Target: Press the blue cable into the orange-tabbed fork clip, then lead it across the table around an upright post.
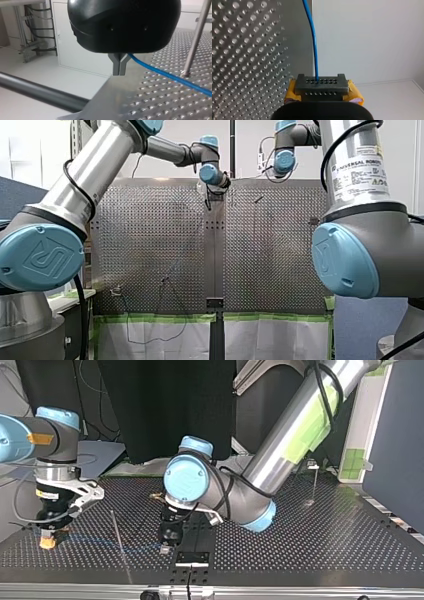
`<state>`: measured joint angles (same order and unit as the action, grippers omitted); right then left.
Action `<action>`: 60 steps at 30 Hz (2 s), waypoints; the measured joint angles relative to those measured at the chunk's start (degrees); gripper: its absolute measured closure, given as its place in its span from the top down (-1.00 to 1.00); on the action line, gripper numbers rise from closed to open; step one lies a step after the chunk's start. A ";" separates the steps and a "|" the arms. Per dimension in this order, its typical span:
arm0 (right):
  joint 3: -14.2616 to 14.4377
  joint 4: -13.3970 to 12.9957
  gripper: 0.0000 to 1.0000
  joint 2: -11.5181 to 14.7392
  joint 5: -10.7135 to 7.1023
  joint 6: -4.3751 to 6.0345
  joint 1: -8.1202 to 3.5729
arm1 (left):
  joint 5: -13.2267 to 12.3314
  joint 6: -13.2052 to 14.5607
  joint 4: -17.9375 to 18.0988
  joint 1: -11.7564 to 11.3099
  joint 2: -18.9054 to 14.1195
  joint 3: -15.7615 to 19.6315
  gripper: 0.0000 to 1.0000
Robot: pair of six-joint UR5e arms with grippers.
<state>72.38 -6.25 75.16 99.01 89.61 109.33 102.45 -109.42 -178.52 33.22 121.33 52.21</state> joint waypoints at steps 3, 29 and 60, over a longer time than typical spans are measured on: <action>0.01 0.00 -1.00 -0.10 -0.24 -0.02 -0.70 | 0.09 0.09 -0.62 0.81 1.55 -1.57 -1.00; 0.01 -0.43 -1.00 -4.39 -3.24 0.20 -4.27 | -0.02 0.03 -1.25 1.98 7.14 -4.16 -1.00; 3.99 -2.07 -1.00 -13.52 -7.66 0.58 -5.24 | -0.90 0.02 1.45 1.83 11.14 1.24 -0.49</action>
<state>76.38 -8.32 61.64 91.35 90.18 104.09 101.55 -109.40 -177.06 35.04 132.47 53.45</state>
